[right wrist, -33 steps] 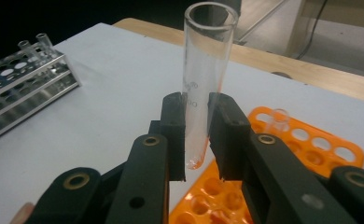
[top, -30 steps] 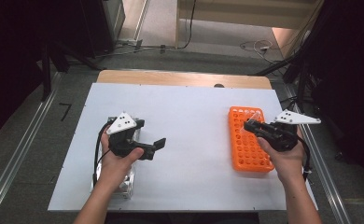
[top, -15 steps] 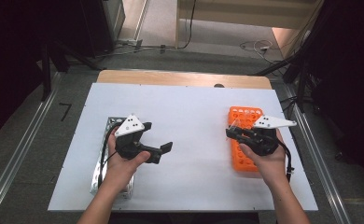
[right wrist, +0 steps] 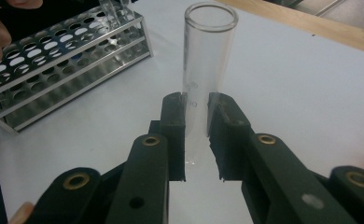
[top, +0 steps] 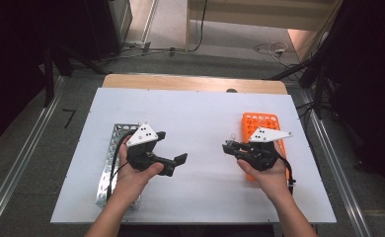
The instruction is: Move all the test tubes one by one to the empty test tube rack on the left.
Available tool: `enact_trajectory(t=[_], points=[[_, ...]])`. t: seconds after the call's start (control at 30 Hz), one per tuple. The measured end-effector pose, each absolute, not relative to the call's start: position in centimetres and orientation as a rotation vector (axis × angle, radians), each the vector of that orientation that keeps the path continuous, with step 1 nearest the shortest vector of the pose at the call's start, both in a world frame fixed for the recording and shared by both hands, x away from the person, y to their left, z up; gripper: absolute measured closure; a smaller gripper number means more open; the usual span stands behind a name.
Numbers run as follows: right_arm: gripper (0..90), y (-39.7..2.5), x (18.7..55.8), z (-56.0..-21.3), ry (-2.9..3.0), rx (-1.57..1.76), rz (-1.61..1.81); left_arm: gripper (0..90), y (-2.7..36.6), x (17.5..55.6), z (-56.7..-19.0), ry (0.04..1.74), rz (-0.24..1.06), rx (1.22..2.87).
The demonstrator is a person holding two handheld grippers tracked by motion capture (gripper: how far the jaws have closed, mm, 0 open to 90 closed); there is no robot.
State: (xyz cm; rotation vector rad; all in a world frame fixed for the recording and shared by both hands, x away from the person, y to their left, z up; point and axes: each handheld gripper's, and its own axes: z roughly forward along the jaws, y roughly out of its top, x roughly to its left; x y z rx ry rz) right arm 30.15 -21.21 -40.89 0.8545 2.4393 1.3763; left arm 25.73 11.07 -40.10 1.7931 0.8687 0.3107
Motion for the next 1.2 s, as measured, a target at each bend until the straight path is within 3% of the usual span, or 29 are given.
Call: enact_trajectory(t=[0.6,1.2], points=[[74.3,-18.2,29.0,-41.9,2.518,0.747,1.360,3.2,9.2,25.4,-40.2,0.848,0.275,1.817],[74.2,-15.6,27.8,-42.7,2.591,0.651,1.336,35.7,6.8,24.7,-40.2,0.779,0.242,1.862]])
